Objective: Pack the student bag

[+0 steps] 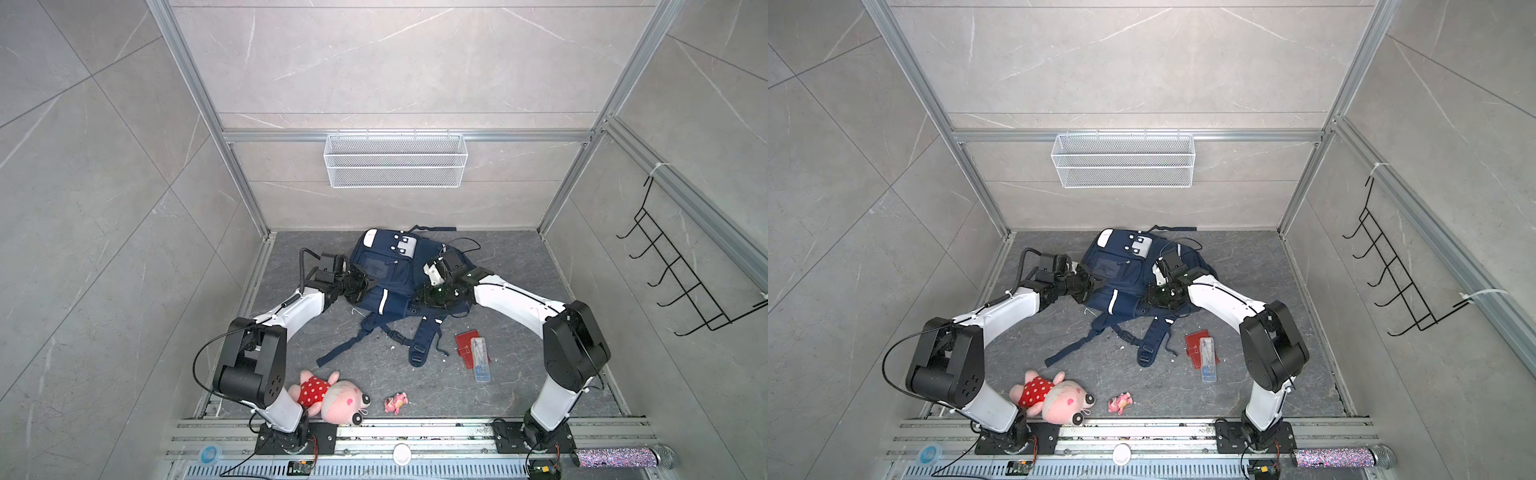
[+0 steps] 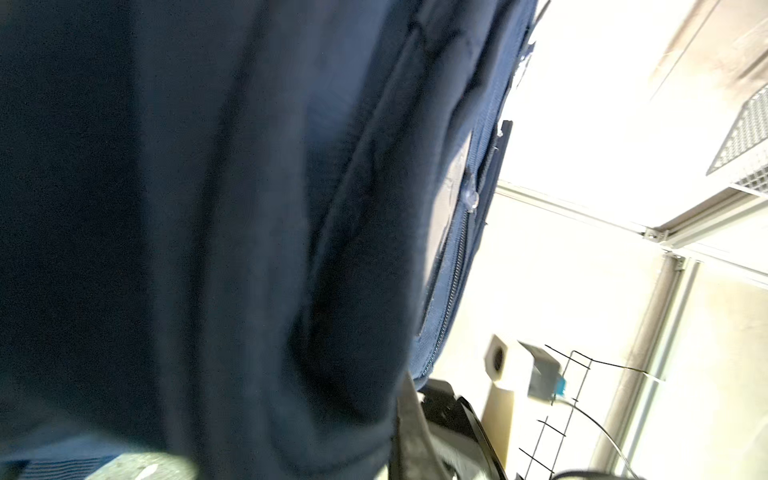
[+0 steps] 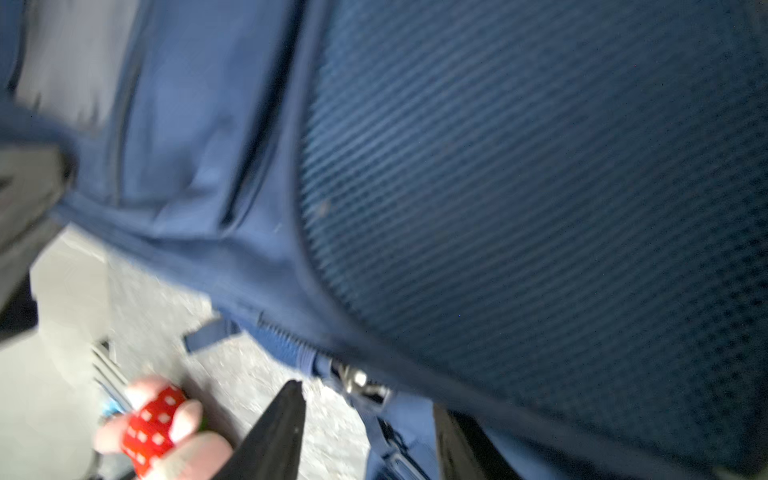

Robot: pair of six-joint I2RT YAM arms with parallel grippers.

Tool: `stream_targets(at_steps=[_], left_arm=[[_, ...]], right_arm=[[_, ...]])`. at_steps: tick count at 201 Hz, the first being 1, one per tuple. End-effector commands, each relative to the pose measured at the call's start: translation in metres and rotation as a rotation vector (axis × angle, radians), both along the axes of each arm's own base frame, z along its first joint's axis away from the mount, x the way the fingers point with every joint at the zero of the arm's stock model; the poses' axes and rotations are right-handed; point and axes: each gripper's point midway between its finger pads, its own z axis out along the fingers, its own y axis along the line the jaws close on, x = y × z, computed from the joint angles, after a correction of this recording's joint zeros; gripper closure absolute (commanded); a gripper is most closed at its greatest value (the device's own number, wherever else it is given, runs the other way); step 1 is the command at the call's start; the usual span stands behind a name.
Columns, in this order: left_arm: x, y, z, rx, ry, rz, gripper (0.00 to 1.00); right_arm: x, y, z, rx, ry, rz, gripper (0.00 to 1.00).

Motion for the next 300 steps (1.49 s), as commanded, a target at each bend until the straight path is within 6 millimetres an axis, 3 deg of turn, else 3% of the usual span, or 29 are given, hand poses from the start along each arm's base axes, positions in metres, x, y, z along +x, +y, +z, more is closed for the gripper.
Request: stream_targets(at_steps=[1,21,96,126,152,174,215,244,300], left_arm=[[-0.004,-0.019,0.065,-0.101,-0.138,-0.076,1.0],[-0.01,-0.021,0.057,-0.111,-0.115,-0.076,1.0],[-0.013,-0.028,0.065,-0.139,-0.128,-0.099,1.0],[-0.014,-0.029,0.065,-0.143,-0.125,-0.104,1.0],[-0.011,-0.029,0.066,-0.145,-0.13,-0.101,1.0],[-0.009,-0.03,0.067,-0.144,-0.135,-0.103,1.0],[-0.006,-0.028,0.067,-0.145,-0.135,-0.098,1.0],[-0.001,-0.01,0.066,-0.113,-0.144,-0.061,1.0],[0.011,0.05,0.053,-0.012,-0.153,0.024,1.0]], right_arm=[[0.026,0.003,-0.001,0.084,-0.015,-0.099,0.48],[0.04,0.011,0.001,0.124,-0.006,-0.124,0.47],[0.067,0.019,-0.018,0.014,-0.012,-0.175,0.5],[0.071,0.022,-0.024,-0.026,-0.02,-0.163,0.68],[0.071,0.024,-0.022,-0.018,-0.07,-0.126,0.74],[0.069,0.02,-0.027,-0.05,-0.077,-0.1,0.86],[0.07,0.013,-0.029,-0.072,-0.077,-0.108,0.96],[0.073,0.003,-0.02,-0.091,-0.098,-0.102,1.0],[0.067,-0.045,0.0,-0.153,-0.14,-0.117,1.0]])
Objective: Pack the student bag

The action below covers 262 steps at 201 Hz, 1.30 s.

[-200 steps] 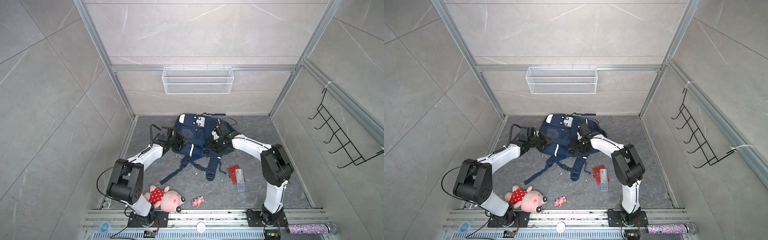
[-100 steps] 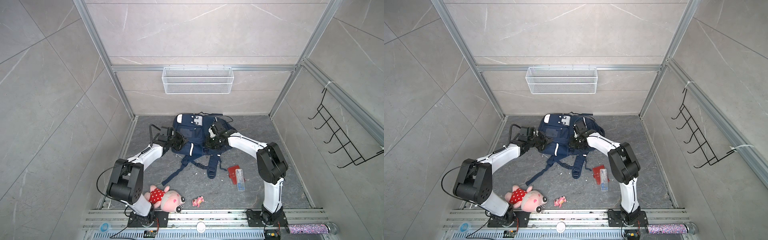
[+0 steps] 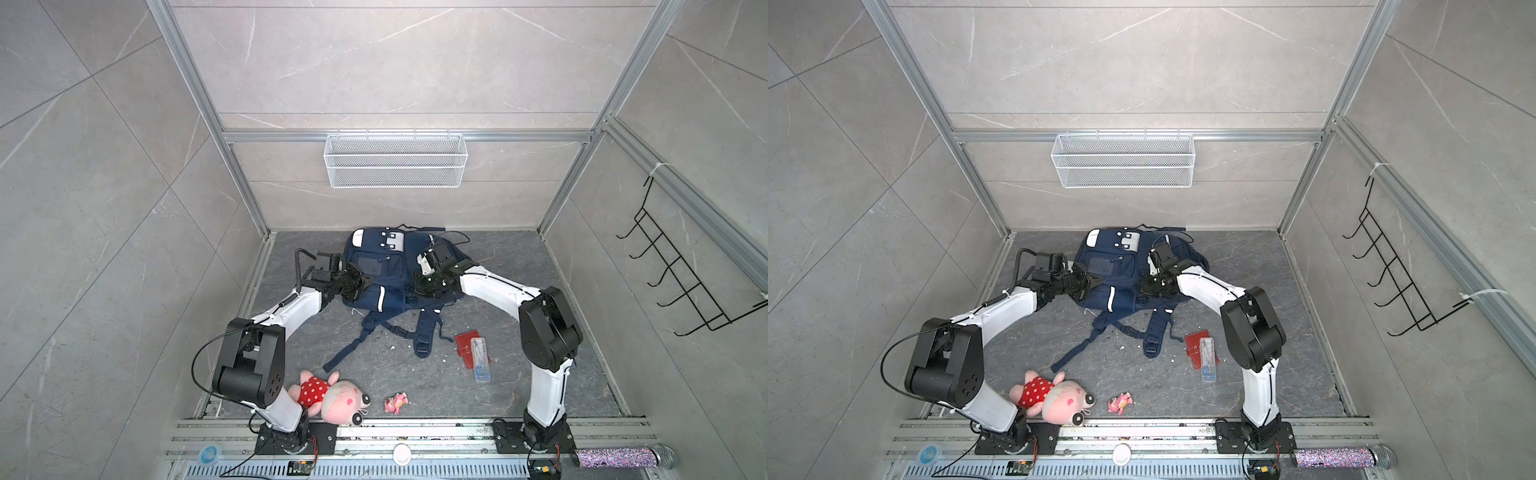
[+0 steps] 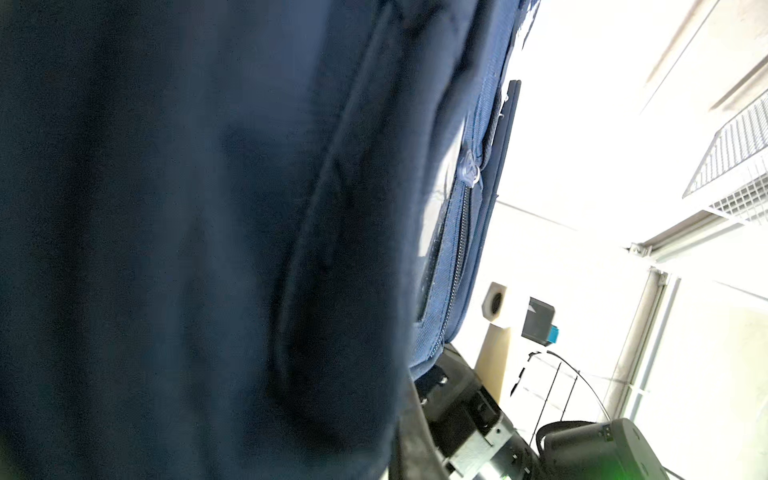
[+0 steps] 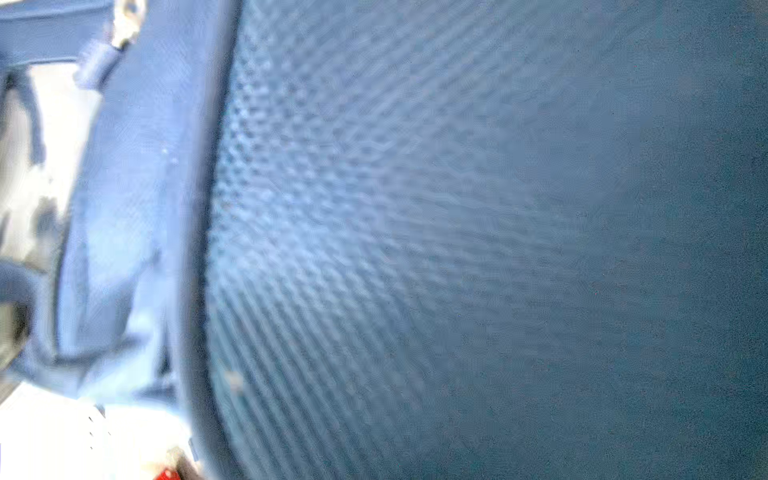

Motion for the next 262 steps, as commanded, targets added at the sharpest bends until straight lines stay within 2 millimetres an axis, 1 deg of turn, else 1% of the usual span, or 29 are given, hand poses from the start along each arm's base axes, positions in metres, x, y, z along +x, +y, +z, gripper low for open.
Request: stream_targets(at_steps=[1,49,72,96,115,130,144,161,181,185,193,197,198,199,200,201,205,218,233,243,254,262], left_arm=[[0.002,0.025,0.052,-0.005,-0.155,-0.023,1.0],[0.017,0.048,0.045,0.054,-0.174,0.001,1.0],[0.026,0.062,0.037,0.092,-0.169,0.021,1.0],[0.037,0.076,0.035,0.111,-0.179,0.047,1.0],[0.044,0.081,0.037,0.152,-0.2,0.036,1.0],[0.049,0.084,0.036,0.193,-0.209,0.021,1.0],[0.053,0.088,0.031,0.231,-0.209,0.02,1.0],[0.062,0.088,0.024,0.249,-0.221,-0.006,1.0],[0.074,0.082,0.016,0.25,-0.225,-0.049,1.0],[0.075,0.08,0.014,0.252,-0.22,-0.057,0.87],[0.077,0.079,0.012,0.257,-0.214,-0.067,0.53],[0.078,0.079,0.012,0.263,-0.209,-0.07,0.27],[0.078,0.079,0.012,0.264,-0.209,-0.071,0.17],[0.078,0.079,0.013,0.267,-0.21,-0.072,0.09],[0.078,0.079,0.013,0.269,-0.21,-0.072,0.05],[0.078,0.079,0.013,0.27,-0.209,-0.072,0.02],[0.077,0.079,0.013,0.28,-0.205,-0.073,0.0],[0.073,0.078,0.019,0.303,-0.197,-0.084,0.0],[0.061,0.071,0.024,0.31,-0.18,-0.104,0.0],[0.049,0.061,0.027,0.307,-0.169,-0.129,0.0],[0.033,0.046,0.029,0.297,-0.153,-0.17,0.01],[0.02,0.033,0.03,0.283,-0.146,-0.198,0.07]], right_arm=[[0.017,-0.057,0.008,-0.12,-0.066,-0.093,1.0],[0.001,-0.088,0.013,-0.189,-0.062,-0.113,1.0],[-0.008,-0.109,0.015,-0.259,-0.065,-0.122,1.0],[-0.017,-0.13,0.017,-0.324,-0.07,-0.118,1.0],[-0.022,-0.147,0.016,-0.36,-0.062,-0.123,1.0],[-0.022,-0.155,0.019,-0.387,-0.067,-0.116,1.0],[-0.023,-0.158,0.022,-0.413,-0.08,-0.092,1.0],[-0.024,-0.156,0.024,-0.422,-0.086,-0.033,1.0],[-0.027,-0.137,0.026,-0.382,-0.109,0.042,1.0],[-0.028,-0.133,0.026,-0.377,-0.112,0.059,1.0],[-0.03,-0.123,0.028,-0.37,-0.121,0.092,1.0],[-0.031,-0.118,0.028,-0.365,-0.126,0.108,1.0],[-0.032,-0.116,0.029,-0.365,-0.128,0.113,1.0],[-0.032,-0.115,0.029,-0.364,-0.129,0.117,1.0],[-0.032,-0.114,0.029,-0.362,-0.13,0.12,1.0],[-0.032,-0.112,0.03,-0.361,-0.131,0.124,1.0],[-0.034,-0.106,0.031,-0.354,-0.136,0.138,1.0],[-0.036,-0.087,0.036,-0.317,-0.152,0.172,1.0],[-0.037,-0.066,0.042,-0.275,-0.168,0.195,1.0],[-0.037,-0.051,0.046,-0.255,-0.176,0.213,1.0],[-0.038,-0.036,0.049,-0.234,-0.179,0.231,1.0],[-0.039,-0.026,0.051,-0.217,-0.18,0.24,1.0]])
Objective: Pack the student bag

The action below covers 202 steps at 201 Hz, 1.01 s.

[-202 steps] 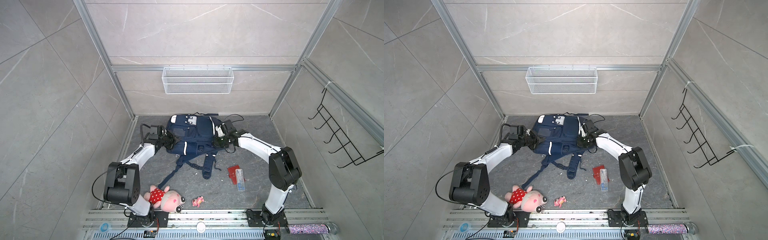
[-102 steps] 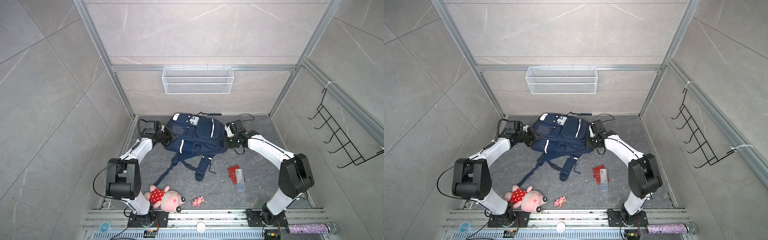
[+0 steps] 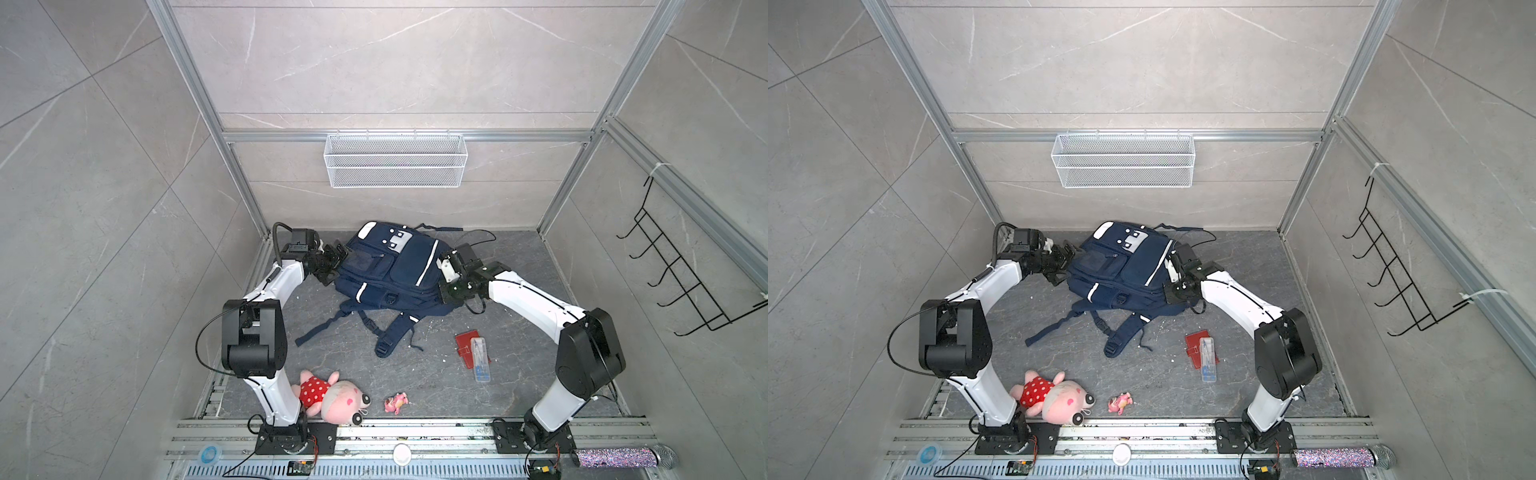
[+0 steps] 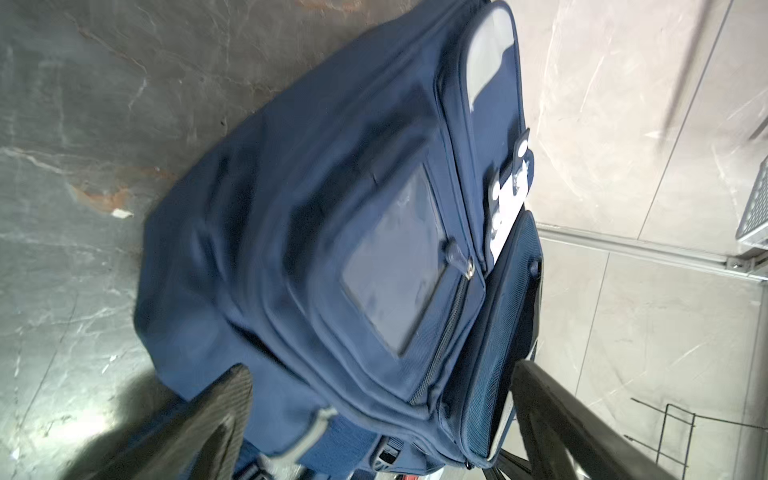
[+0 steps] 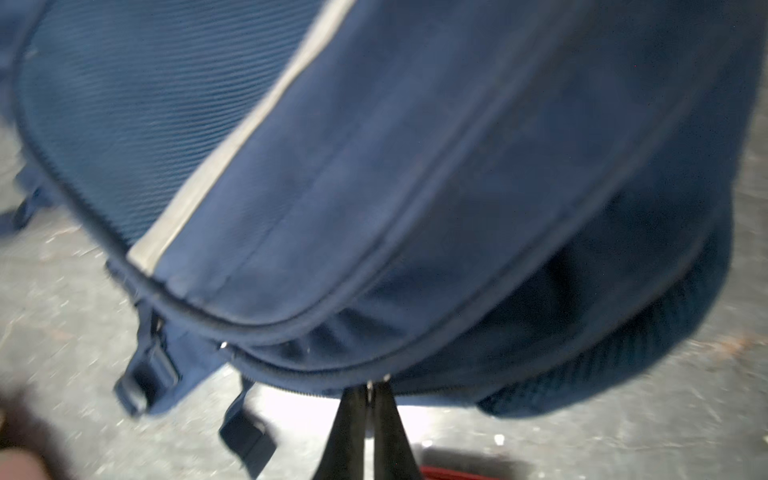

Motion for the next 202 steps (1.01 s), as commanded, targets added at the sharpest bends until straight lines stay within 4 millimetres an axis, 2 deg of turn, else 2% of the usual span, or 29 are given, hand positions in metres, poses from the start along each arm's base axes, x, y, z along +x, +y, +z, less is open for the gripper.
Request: stream_targets(at_steps=[1,16,20,37,56,82,94,102,117,146,170,202], left_arm=[[-0.04,-0.035,0.027,0.009,-0.013,-0.107,0.08],[-0.063,-0.058,0.025,-0.051,0.016,-0.143,0.32],[-0.068,-0.065,0.025,-0.071,0.02,-0.152,0.35],[-0.089,-0.091,0.019,-0.134,0.054,-0.185,0.34],[-0.097,-0.113,0.017,-0.188,0.068,-0.22,0.18],[-0.09,-0.117,0.005,-0.192,0.095,-0.212,0.17],[-0.084,-0.117,-0.004,-0.215,0.11,-0.193,0.19],[-0.079,-0.119,-0.008,-0.232,0.104,-0.186,0.25],[-0.073,-0.12,-0.017,-0.236,0.104,-0.174,0.54],[-0.069,-0.115,-0.023,-0.233,0.105,-0.161,1.0],[-0.067,-0.106,-0.02,-0.241,0.088,-0.16,1.0],[-0.063,-0.082,-0.019,-0.231,0.073,-0.139,1.0]], right_arm=[[0.004,0.041,0.023,0.087,-0.036,0.054,1.0],[0.002,0.057,0.03,0.13,-0.038,0.072,1.0],[0.0,0.06,0.032,0.141,-0.04,0.077,1.0],[-0.011,0.079,0.034,0.173,-0.035,0.127,1.0],[-0.024,0.098,0.032,0.198,-0.013,0.184,1.0],[-0.036,0.119,0.033,0.243,-0.003,0.241,1.0],[-0.04,0.127,0.037,0.27,-0.005,0.261,1.0],[-0.042,0.131,0.04,0.288,-0.009,0.277,1.0],[-0.045,0.136,0.042,0.309,-0.008,0.295,1.0],[-0.047,0.125,0.036,0.273,-0.005,0.264,1.0],[-0.046,0.105,0.021,0.17,0.01,0.204,1.0],[-0.031,0.061,0.01,0.063,0.006,0.088,1.0]])
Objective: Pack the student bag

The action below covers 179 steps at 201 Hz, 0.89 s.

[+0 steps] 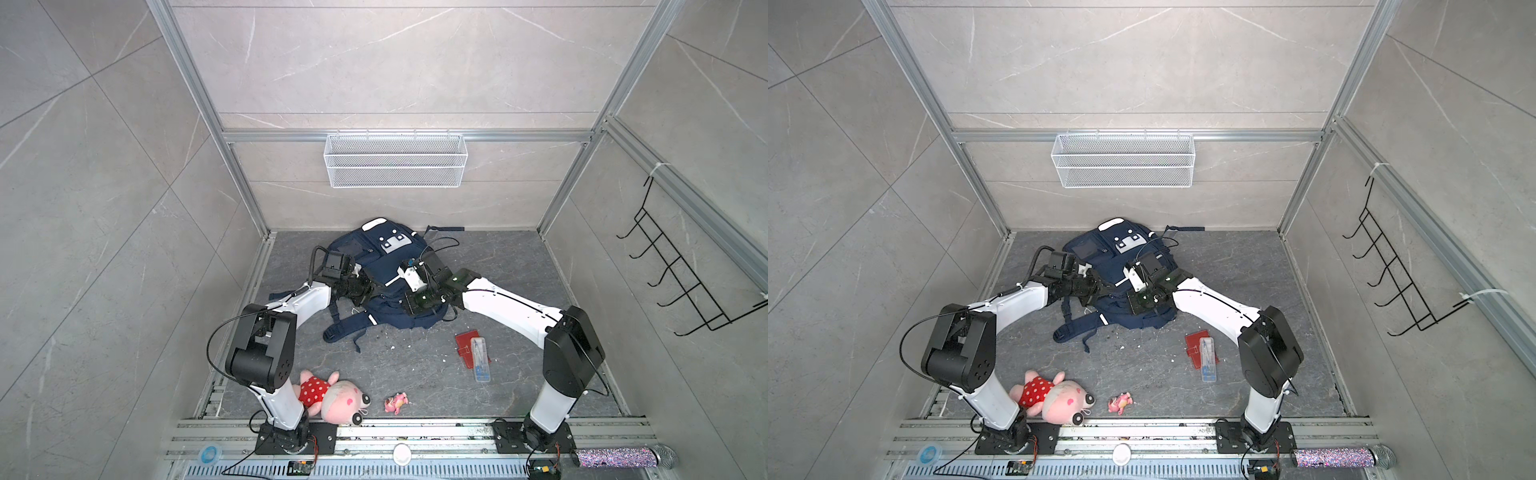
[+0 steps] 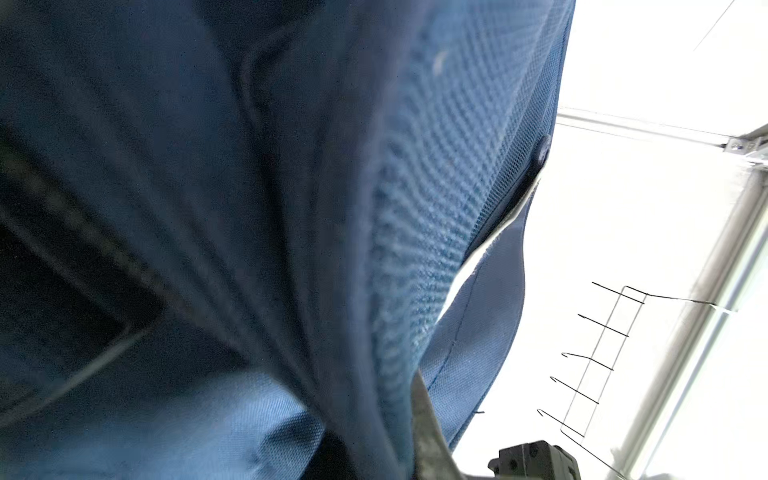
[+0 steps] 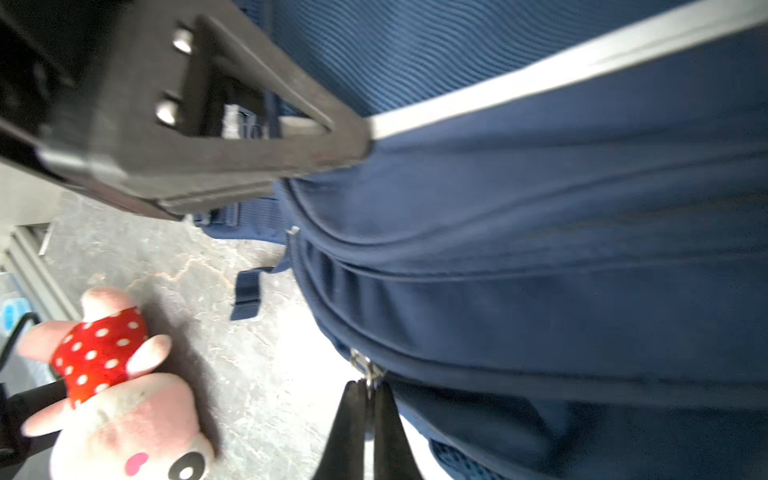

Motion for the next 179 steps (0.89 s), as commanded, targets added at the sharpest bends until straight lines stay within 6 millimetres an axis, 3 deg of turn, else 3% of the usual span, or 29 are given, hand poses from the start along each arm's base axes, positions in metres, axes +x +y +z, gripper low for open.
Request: stream_targets(at_steps=[1,28,65,95,122,145,179], left_arm=[[0.015,0.024,0.012,0.001,-0.079,0.032,1.0],[0.017,0.034,0.021,-0.001,-0.111,-0.032,1.0],[0.004,0.037,0.026,0.082,-0.111,-0.194,1.0],[0.003,0.048,0.026,0.106,-0.112,-0.178,1.0],[0.01,0.057,0.03,0.112,-0.126,-0.144,1.0],[0.019,0.065,0.033,0.14,-0.146,-0.134,1.0],[0.039,0.066,0.037,0.168,-0.193,-0.143,1.0]], right_arm=[[0.008,-0.041,0.002,-0.08,-0.007,-0.11,1.0],[0.031,-0.082,0.006,-0.097,-0.012,-0.205,1.0],[0.058,-0.125,0.011,-0.141,-0.016,-0.26,1.0],[0.08,-0.168,0.006,-0.162,-0.022,-0.343,1.0],[0.091,-0.195,-0.001,-0.191,-0.026,-0.381,1.0],[0.092,-0.203,-0.006,-0.218,-0.03,-0.374,1.0],[0.08,-0.195,-0.009,-0.205,-0.039,-0.315,1.0]])
